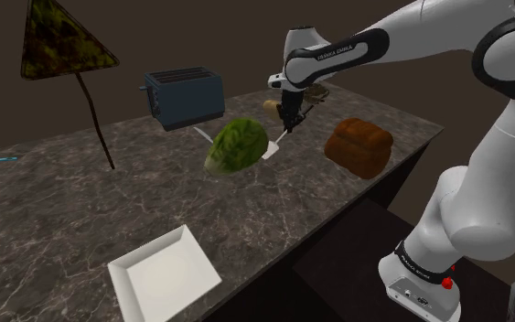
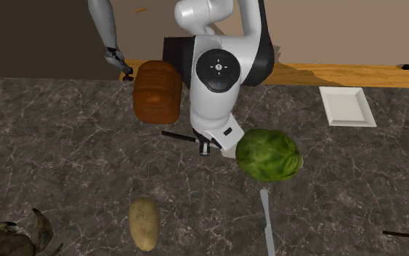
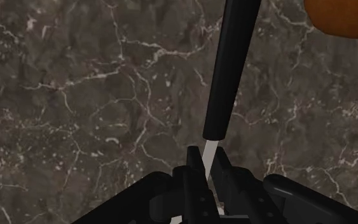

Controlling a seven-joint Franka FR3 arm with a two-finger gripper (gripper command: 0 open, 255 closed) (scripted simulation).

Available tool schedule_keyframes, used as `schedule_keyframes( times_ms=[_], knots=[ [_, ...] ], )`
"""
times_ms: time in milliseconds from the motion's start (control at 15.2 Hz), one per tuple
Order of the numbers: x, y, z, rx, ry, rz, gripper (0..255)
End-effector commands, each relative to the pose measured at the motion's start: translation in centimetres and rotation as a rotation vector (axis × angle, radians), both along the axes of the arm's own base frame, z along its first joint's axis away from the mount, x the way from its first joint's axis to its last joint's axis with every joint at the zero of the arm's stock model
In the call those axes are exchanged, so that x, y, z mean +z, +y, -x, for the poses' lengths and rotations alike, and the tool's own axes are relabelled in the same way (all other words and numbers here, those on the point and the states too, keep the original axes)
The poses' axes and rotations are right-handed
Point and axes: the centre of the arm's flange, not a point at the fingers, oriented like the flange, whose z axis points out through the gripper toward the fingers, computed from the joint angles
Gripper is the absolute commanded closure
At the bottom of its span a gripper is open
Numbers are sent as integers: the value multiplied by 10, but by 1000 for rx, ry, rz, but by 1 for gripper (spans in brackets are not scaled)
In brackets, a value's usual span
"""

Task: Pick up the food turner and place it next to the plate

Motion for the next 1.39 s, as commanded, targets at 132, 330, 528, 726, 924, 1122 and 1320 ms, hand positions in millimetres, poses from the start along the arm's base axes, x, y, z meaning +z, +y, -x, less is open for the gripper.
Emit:
schedule_keyframes(
  times_ms=[132,330,528,726,924,1122,1320],
  knots=[
    [0,55,2,-2,0,0,255],
    [0,94,6,-2,0,0,255],
    [0,134,9,-2,0,0,255],
    [0,173,12,-2,0,0,255],
    [0,213,16,-2,0,0,255],
    [0,252,19,-2,0,0,255],
    [0,292,22,-2,0,0,255]
  ],
)
